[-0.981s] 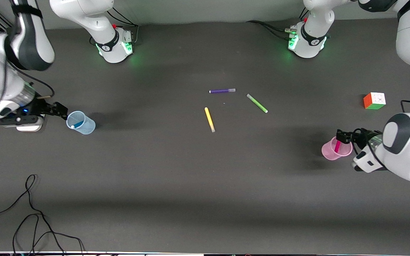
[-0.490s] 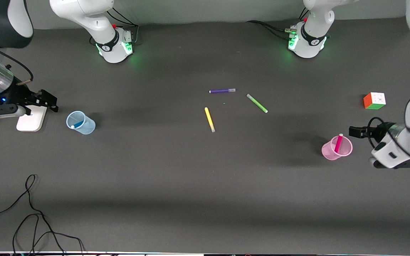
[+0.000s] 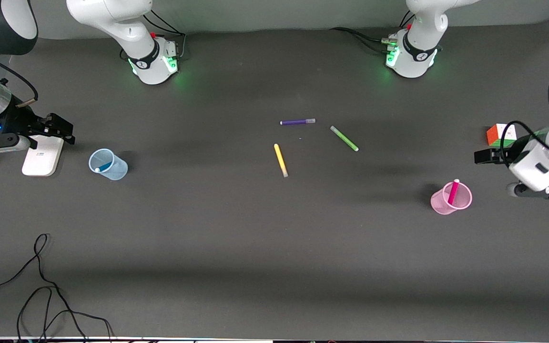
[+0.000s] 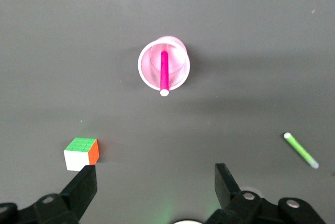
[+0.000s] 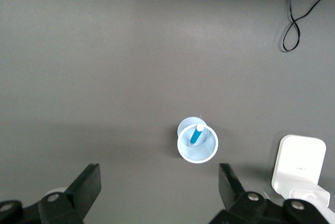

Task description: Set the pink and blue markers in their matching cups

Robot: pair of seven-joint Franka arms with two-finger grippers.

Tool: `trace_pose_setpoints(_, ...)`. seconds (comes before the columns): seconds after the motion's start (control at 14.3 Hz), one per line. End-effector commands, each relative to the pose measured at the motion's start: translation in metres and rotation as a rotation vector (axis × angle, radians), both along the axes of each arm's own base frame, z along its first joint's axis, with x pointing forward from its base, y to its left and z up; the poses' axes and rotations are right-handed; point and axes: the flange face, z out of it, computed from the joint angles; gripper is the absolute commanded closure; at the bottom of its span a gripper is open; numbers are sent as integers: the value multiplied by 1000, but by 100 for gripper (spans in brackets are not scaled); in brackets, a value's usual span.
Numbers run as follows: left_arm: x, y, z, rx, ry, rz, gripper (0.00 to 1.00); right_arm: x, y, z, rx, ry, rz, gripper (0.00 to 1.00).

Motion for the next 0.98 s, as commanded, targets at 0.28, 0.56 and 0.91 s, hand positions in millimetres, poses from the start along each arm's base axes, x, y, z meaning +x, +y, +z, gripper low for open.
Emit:
trace_pose_setpoints(0.28,-32,-11,45,-46,-95,0,0,-9,-7,13,25,0,-32,0)
trace_pose_setpoints(0.56,-39,-18,62,-66,-107,-5,0,-9,-8,13,26,-2,-28,0)
trace_pose_setpoints(0.91,-39,-22,72,-67,-114,-12,0,-8,-6,14,24,-6,-21,0)
